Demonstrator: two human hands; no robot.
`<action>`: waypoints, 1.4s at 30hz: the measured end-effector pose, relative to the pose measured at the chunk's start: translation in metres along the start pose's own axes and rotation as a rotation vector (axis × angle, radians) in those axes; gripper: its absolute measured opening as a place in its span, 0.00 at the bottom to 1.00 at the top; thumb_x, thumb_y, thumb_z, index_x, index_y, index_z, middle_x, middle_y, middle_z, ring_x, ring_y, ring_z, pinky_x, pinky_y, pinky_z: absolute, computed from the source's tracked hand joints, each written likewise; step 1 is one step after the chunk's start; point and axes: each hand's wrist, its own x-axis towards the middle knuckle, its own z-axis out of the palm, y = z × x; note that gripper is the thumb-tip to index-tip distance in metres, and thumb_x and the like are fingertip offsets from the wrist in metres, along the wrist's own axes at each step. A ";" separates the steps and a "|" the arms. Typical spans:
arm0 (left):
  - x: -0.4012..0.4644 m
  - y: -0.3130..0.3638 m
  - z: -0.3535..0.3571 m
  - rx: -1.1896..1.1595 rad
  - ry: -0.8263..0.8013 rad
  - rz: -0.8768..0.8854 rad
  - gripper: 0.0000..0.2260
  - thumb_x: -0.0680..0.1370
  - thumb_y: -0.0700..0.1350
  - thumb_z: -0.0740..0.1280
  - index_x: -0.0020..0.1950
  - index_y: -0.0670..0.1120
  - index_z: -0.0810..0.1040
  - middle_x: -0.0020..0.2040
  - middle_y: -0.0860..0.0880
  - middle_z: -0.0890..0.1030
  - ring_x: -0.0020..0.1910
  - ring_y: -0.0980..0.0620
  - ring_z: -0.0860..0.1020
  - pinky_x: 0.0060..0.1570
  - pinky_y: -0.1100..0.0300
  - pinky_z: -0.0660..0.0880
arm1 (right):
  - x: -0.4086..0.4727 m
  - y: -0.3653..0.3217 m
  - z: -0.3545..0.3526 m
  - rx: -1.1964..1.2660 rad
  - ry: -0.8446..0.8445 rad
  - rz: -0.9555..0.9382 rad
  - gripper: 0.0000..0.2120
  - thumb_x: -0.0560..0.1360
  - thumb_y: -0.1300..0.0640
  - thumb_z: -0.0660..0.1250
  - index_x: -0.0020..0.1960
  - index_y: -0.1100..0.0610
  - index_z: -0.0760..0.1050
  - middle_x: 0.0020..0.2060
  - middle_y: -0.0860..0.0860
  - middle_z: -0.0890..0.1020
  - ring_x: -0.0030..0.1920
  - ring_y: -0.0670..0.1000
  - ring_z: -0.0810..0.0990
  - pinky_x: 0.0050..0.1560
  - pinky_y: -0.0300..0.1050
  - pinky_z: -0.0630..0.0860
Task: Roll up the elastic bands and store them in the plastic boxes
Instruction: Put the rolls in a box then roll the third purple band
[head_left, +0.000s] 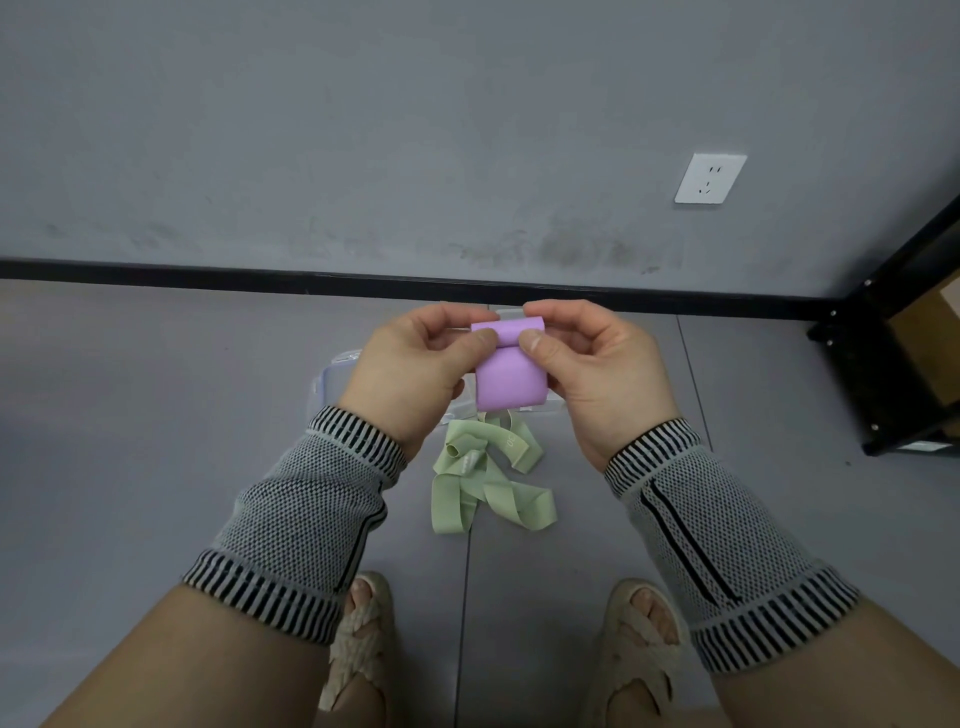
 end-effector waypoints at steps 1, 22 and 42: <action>0.000 0.000 0.000 0.002 0.005 0.009 0.05 0.76 0.38 0.67 0.47 0.47 0.80 0.36 0.51 0.80 0.28 0.62 0.74 0.28 0.69 0.69 | 0.000 0.000 0.000 0.007 -0.004 0.007 0.11 0.72 0.67 0.69 0.45 0.51 0.80 0.42 0.54 0.84 0.45 0.51 0.83 0.49 0.51 0.80; 0.000 0.001 0.000 -0.111 -0.003 -0.021 0.07 0.74 0.36 0.69 0.47 0.46 0.79 0.36 0.50 0.81 0.31 0.58 0.74 0.31 0.66 0.69 | 0.001 -0.001 0.000 -0.050 0.022 -0.003 0.09 0.72 0.66 0.70 0.44 0.52 0.80 0.42 0.55 0.84 0.45 0.52 0.83 0.52 0.53 0.80; 0.003 -0.002 -0.001 -0.076 0.038 -0.042 0.13 0.73 0.42 0.71 0.57 0.48 0.77 0.40 0.50 0.84 0.35 0.63 0.79 0.34 0.72 0.69 | -0.005 -0.002 0.006 0.034 0.035 0.044 0.09 0.70 0.70 0.71 0.42 0.57 0.77 0.42 0.57 0.83 0.46 0.57 0.84 0.53 0.56 0.80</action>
